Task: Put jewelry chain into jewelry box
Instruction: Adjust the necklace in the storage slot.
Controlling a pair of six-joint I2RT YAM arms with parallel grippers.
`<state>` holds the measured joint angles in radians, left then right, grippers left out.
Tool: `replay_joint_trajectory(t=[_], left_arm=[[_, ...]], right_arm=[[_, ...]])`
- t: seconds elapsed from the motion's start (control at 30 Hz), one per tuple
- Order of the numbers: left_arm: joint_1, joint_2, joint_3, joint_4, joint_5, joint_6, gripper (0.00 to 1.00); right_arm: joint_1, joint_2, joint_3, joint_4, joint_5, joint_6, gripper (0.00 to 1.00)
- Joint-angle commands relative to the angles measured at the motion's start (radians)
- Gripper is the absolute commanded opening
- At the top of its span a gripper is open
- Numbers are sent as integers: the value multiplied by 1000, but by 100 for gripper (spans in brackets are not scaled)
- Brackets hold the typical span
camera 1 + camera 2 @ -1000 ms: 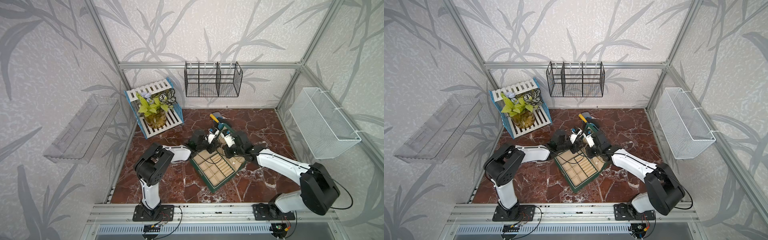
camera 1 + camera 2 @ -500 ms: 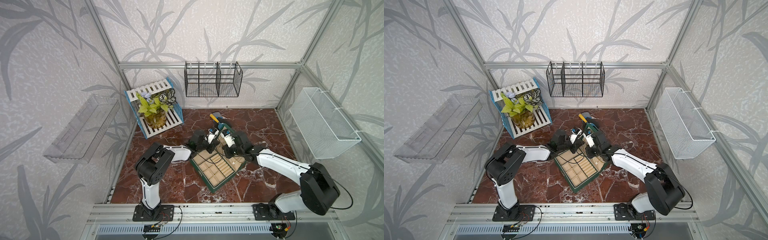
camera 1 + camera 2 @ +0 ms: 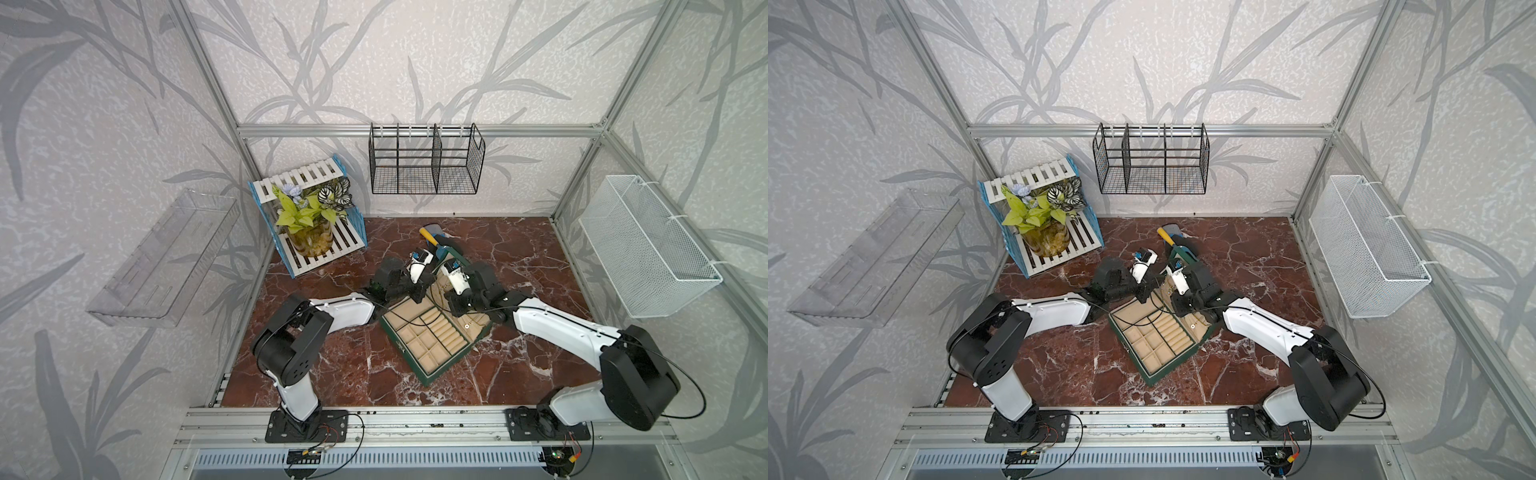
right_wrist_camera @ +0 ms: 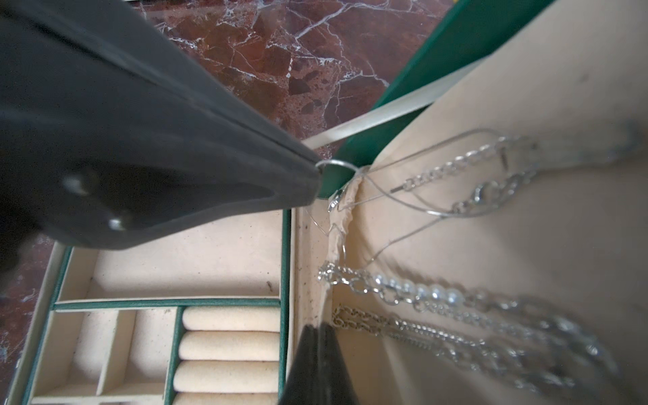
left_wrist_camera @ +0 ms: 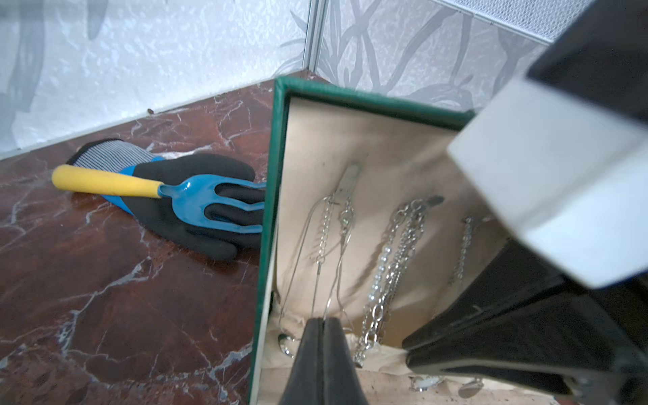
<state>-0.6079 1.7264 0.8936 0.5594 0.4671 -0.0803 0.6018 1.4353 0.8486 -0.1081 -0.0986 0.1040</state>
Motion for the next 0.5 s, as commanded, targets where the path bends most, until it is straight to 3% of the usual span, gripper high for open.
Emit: replay_joint_trajectory(t=[0.0,0.47], left_arm=[[-3,-25,-4,20,18,-15,0],[-3,-7,87,23,100,-58,0]], right_arm=[[1,-24,-11,76,-38,28,0],[-1,-48,-27,108,-44,42,0]])
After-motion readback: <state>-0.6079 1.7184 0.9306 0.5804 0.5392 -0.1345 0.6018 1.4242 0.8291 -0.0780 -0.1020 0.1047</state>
